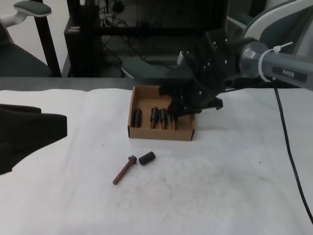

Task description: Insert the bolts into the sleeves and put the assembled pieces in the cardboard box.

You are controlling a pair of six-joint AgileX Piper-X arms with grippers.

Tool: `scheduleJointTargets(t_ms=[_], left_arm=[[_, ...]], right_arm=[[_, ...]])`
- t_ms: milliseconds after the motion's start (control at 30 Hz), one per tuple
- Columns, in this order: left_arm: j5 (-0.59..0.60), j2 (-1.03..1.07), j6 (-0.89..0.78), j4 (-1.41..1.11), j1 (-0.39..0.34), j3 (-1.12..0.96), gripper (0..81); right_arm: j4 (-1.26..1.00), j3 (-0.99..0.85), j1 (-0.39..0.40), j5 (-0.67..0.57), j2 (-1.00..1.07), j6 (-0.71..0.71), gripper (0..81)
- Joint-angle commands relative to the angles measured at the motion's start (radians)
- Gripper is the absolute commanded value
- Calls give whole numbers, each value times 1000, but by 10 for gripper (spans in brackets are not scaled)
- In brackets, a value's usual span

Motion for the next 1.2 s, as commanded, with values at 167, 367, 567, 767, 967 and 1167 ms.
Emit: scheduleJointTargets(t_ms=[167, 367, 567, 767, 967, 1167], left_arm=[[-2, -5, -5, 4, 3, -8, 497], [-2, -5, -3, 3, 3, -8, 497], [-2, -5, -1, 3, 3, -8, 497], [-2, -5, 2, 3, 3, -8, 497], [0, -5, 70, 3, 3, -8, 497], [2, 20, 93, 3, 3, -8, 497]], right_arm=[[8, -16, -1, -30, -6, 7, 335], [61, -16, -1, -23, -10, 29, 568], [71, -16, -1, -46, -46, 29, 568], [165, -16, 5, -54, -143, -9, 568], [395, -16, 50, -8, -280, -134, 568], [438, 71, 114, 22, -426, -129, 568]])
